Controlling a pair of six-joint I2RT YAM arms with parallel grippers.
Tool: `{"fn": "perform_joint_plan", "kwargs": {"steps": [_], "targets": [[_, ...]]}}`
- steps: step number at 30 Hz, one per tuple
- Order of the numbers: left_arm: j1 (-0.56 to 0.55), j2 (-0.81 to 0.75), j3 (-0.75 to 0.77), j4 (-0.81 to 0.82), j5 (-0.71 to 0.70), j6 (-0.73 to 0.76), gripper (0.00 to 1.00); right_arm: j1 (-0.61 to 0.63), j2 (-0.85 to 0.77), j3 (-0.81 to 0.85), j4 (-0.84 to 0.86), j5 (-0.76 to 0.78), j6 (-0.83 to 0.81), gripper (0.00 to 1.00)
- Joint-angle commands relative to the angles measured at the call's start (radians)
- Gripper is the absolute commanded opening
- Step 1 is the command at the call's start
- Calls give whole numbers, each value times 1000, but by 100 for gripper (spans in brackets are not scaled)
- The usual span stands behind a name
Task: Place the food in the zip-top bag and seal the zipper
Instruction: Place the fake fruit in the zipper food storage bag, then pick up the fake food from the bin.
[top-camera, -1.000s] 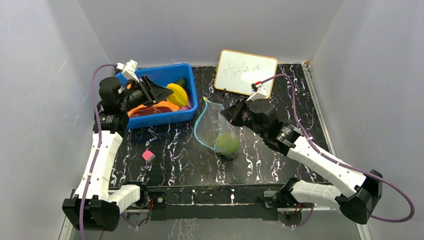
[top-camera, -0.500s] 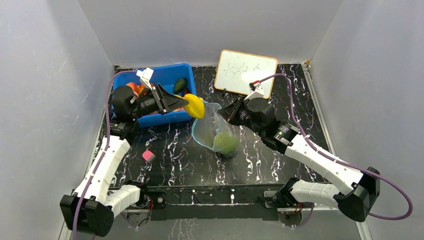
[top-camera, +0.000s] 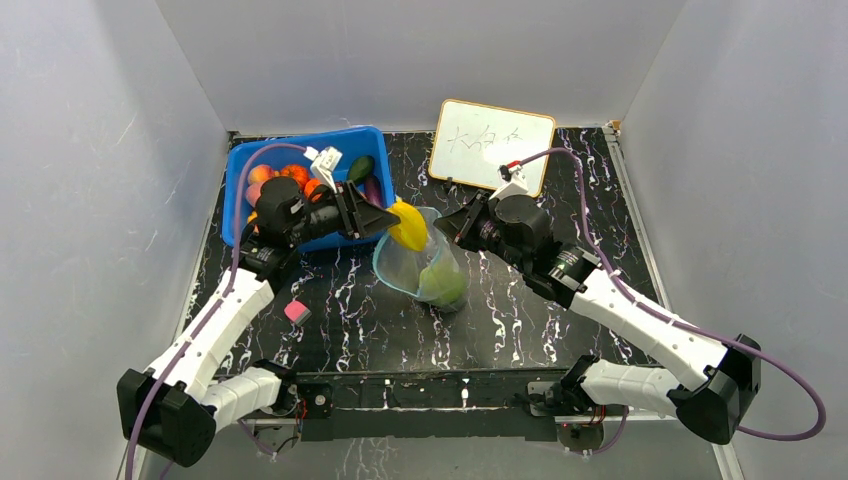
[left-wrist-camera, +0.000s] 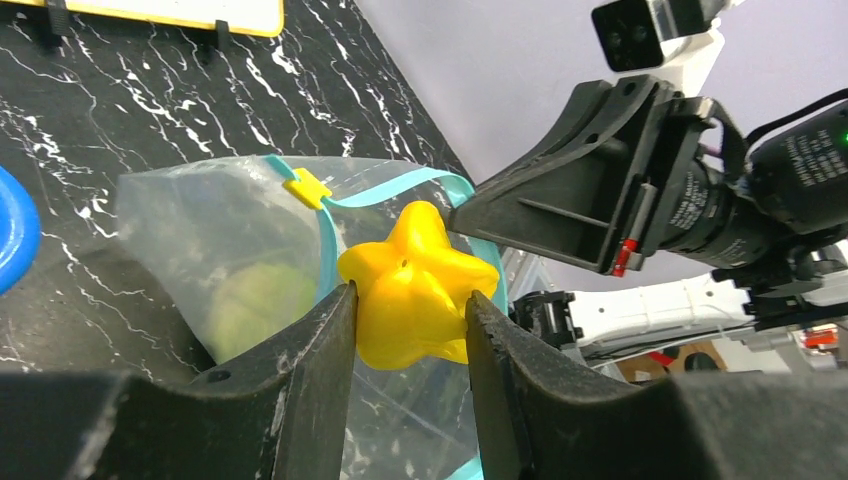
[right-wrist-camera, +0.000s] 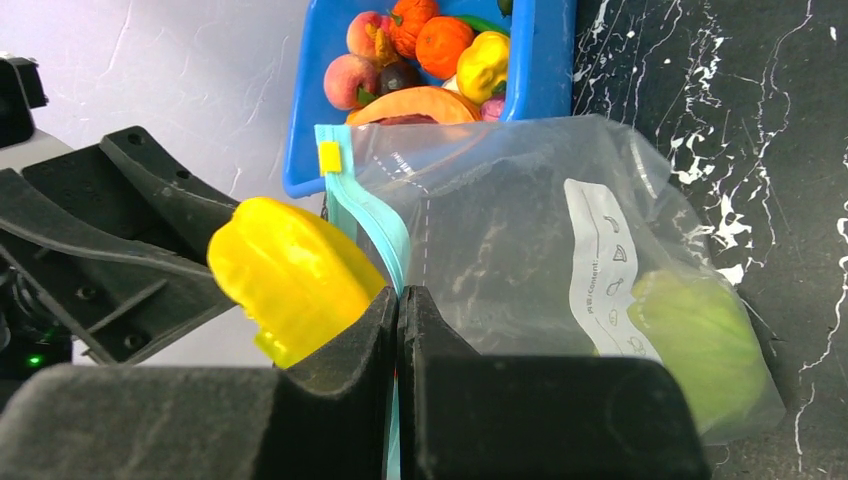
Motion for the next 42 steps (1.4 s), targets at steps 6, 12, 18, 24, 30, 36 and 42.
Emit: {"fn": "perform_joint_plan", "kwargs": {"steps": [6, 12, 18, 24, 30, 36, 42], "targets": [[-38, 28, -19, 59, -66, 140, 36, 3, -36, 29, 112, -38, 54, 0], [-53, 56, -18, 24, -91, 189, 53, 3, -43, 20, 118, -32, 53, 0], [-59, 71, 38, -49, -85, 186, 70, 3, -46, 8, 121, -31, 52, 0], [-60, 42, 121, -195, -132, 216, 74, 3, -57, 8, 95, -2, 27, 0], [-60, -16, 177, -353, -305, 292, 75, 3, -68, 9, 68, 18, 10, 0], [-60, -11, 136, -403, -400, 373, 74, 3, -69, 4, 74, 3, 10, 0], [-60, 45, 62, -357, -309, 355, 67, 3, -73, -11, 75, -2, 19, 0]]}}
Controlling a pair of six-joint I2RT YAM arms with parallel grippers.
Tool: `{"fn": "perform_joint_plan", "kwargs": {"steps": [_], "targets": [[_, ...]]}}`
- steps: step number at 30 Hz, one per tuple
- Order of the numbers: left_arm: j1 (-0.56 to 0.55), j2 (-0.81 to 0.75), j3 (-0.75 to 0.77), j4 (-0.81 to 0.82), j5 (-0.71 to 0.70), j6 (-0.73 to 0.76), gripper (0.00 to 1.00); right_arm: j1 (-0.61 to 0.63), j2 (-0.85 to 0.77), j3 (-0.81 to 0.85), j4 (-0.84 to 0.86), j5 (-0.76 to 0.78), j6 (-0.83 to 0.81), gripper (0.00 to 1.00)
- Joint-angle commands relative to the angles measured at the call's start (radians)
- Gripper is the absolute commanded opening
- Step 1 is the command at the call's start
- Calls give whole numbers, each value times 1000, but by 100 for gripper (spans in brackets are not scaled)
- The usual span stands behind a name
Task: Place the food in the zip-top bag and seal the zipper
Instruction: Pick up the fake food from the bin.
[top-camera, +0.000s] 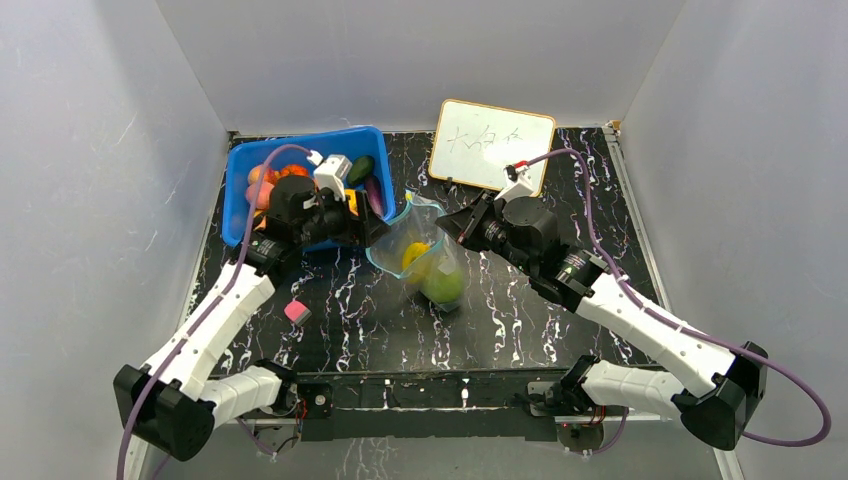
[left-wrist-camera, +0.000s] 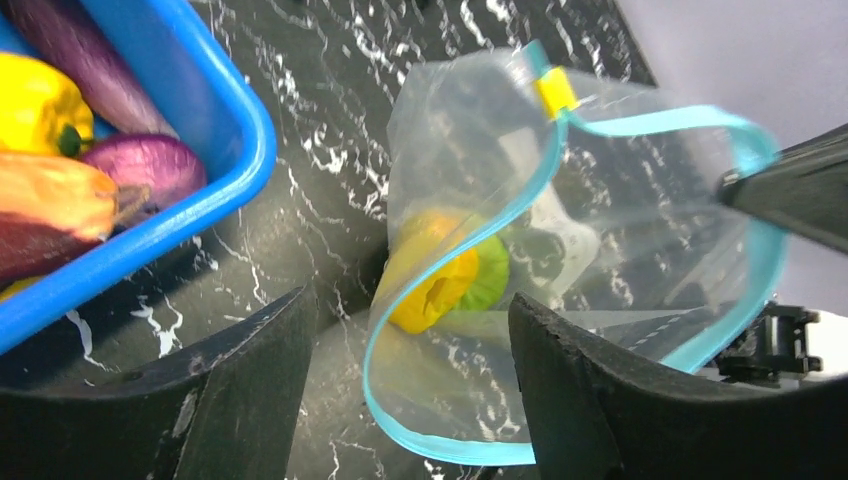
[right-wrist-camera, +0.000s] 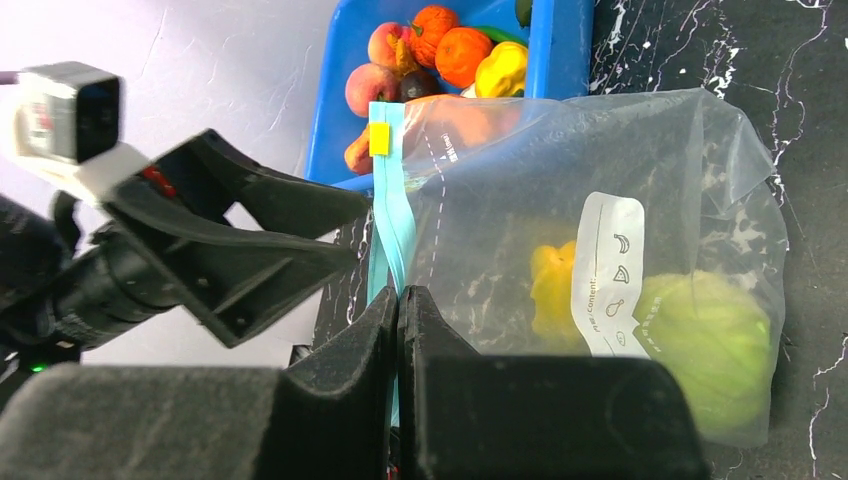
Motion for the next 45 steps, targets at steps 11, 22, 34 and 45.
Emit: {"fn": "perform_joint_plan", "kwargs": {"steps": [11, 22, 34, 45], "targets": [[-4, 60, -37, 107, 224, -113, 0, 1, -34, -13, 23, 55, -98, 0], [-8, 48, -67, 322, 352, -347, 0, 0, -33, 126, -130, 82, -193, 0], [-10, 79, -64, 198, 269, -270, 22, 0, -62, 17, -60, 61, -186, 0], [-10, 100, 51, -31, 45, -167, 71, -1, -61, -11, -62, 76, -248, 0]]}}
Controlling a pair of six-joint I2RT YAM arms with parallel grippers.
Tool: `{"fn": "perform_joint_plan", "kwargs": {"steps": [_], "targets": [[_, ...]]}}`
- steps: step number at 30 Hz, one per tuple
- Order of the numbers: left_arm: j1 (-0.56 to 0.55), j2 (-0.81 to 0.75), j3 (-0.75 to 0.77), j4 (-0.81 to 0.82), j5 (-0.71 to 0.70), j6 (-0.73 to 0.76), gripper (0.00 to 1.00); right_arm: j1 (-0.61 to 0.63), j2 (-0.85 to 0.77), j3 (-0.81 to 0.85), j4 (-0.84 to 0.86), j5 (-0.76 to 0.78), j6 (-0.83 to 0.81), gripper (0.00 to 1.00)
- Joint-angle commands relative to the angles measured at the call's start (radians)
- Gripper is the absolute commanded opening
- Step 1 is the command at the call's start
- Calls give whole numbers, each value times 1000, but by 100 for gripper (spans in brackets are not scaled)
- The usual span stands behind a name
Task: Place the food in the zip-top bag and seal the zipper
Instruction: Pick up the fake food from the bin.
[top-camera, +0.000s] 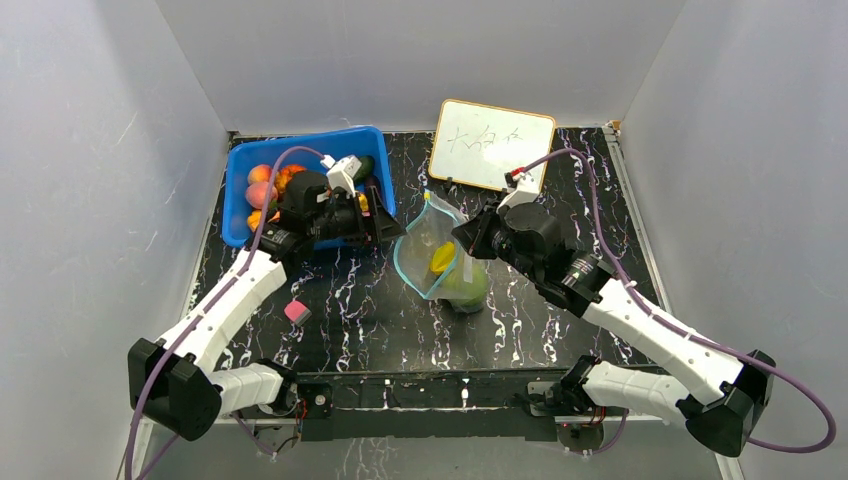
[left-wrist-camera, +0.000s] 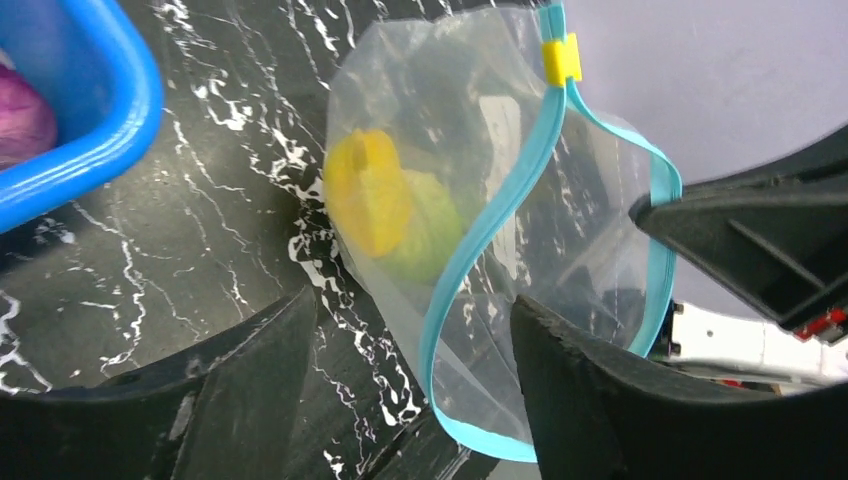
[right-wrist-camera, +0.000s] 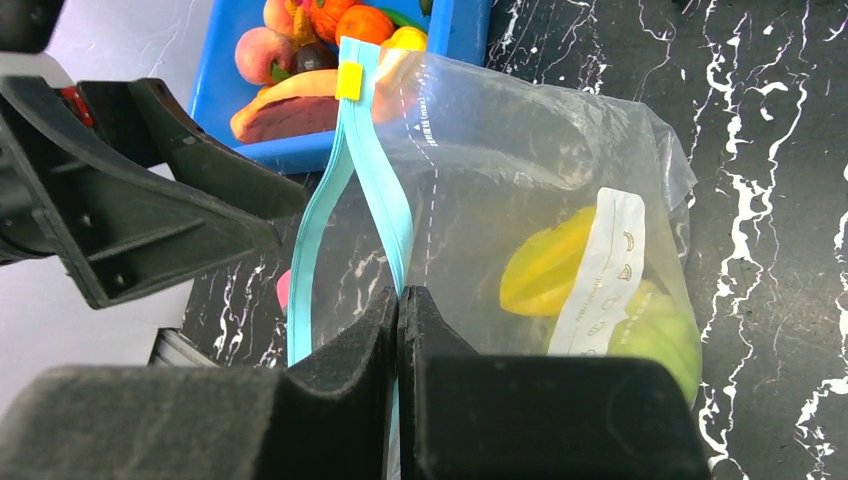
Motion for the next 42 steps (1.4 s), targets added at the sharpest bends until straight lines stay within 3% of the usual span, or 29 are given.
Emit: {"fn": "perform_joint_plan", "kwargs": {"steps": [1, 2, 3, 15, 20, 27, 30, 34, 42], "targets": [[-3, -7, 105, -130, -171, 54, 88, 0, -17, 5, 68, 11, -50, 0], [-2, -7, 120, -146, -210, 52, 97, 0, -18, 6, 66, 13, -61, 0], [-2, -5, 133, -159, -246, 49, 98, 0, -22, 4, 65, 16, -70, 0], [8, 17, 240, -312, -773, -67, 98, -1, -40, 14, 74, -7, -150, 0], [78, 102, 307, -328, -779, -76, 94, 0, -46, 32, 74, -9, -172, 0], [176, 173, 308, -212, -774, -181, 73, 0, -60, 34, 52, 0, -189, 0], [202, 207, 314, -175, -824, -202, 70, -1, -67, 25, 52, 7, -185, 0], [234, 270, 347, -203, -924, -248, 70, 0, -69, 19, 45, 15, -179, 0], [250, 386, 431, -304, -986, -422, 60, 0, -85, 26, 43, 22, -173, 0]]}}
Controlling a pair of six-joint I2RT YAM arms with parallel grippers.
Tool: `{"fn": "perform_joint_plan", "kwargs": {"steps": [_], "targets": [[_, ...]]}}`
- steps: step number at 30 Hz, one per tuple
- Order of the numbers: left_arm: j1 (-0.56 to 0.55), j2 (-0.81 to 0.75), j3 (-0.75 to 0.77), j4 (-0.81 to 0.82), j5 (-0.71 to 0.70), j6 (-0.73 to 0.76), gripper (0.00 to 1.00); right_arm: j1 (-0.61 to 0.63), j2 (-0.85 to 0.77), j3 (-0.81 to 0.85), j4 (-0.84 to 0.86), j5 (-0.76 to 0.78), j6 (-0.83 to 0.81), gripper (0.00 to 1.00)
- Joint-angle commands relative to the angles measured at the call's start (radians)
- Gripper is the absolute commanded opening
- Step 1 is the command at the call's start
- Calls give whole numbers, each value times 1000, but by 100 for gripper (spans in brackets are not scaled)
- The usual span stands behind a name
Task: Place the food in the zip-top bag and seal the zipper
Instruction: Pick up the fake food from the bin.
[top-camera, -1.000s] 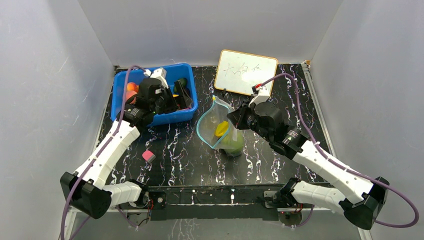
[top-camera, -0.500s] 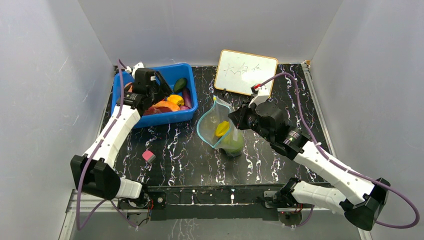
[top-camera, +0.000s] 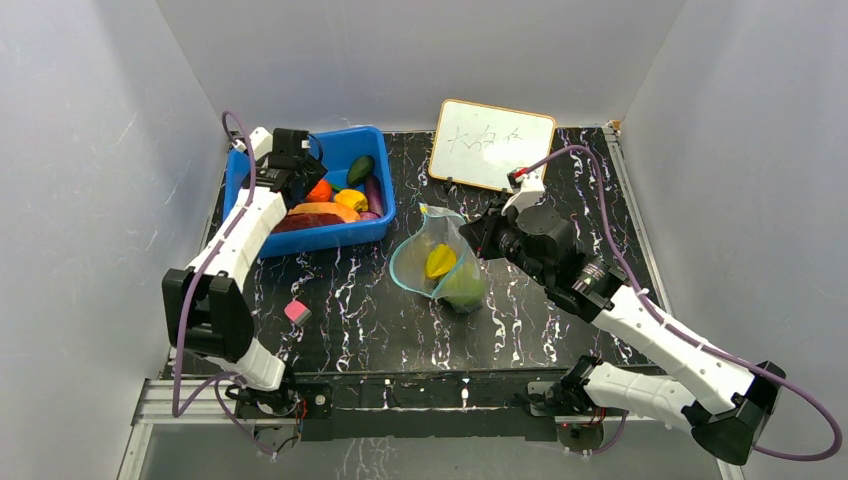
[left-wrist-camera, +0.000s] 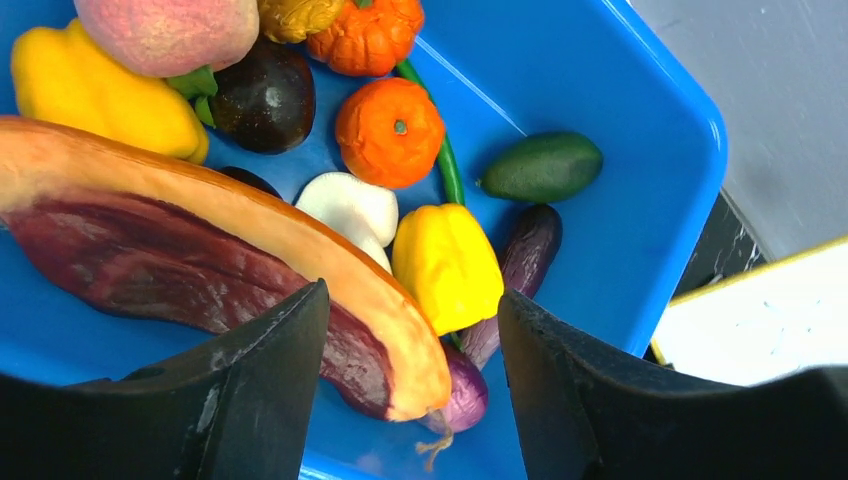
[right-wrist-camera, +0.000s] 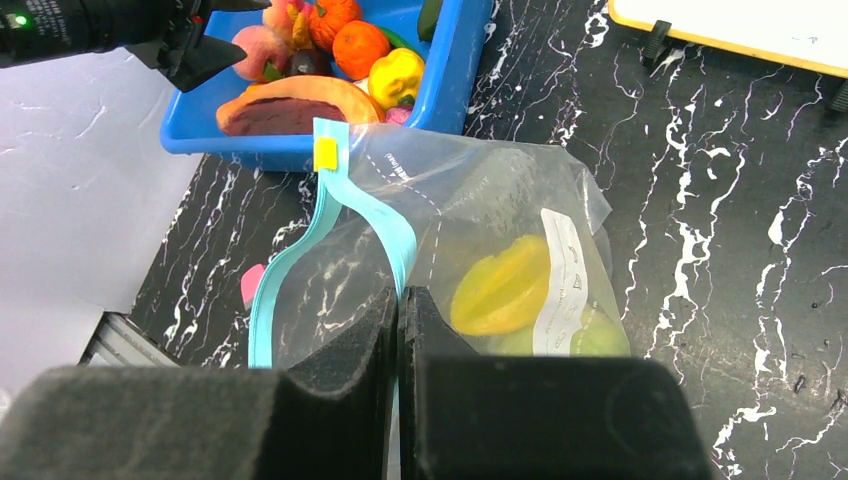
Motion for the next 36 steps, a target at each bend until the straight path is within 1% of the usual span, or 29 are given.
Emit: {"fn": "perform_joint_plan", "kwargs": {"steps": [1, 6, 14, 16, 21, 26, 32, 36], "targets": [[2, 38, 85, -84, -72, -145, 59, 0, -32, 31, 38, 19, -6, 0], [2, 119, 127, -157, -63, -244, 59, 0, -41, 36, 24, 20, -6, 0], [2, 258, 255, -388, -95, -359, 59, 0, -43, 32, 5, 14, -3, 0], [2, 270, 248, -387, -88, -364, 59, 0, -44, 29, 9, 10, -2, 0], [3, 282, 204, -318, -53, -359, 61, 0, -37, 42, 8, 11, -7, 0], [2, 335, 232, -338, -51, -358, 63, -1, -37, 50, 6, 21, -9, 0], [2, 426, 338, -511, -82, -453, 60, 0, -35, 49, 4, 23, -7, 0], [2, 475, 399, -601, -87, -484, 57, -1, -35, 52, 2, 30, -6, 0]]}}
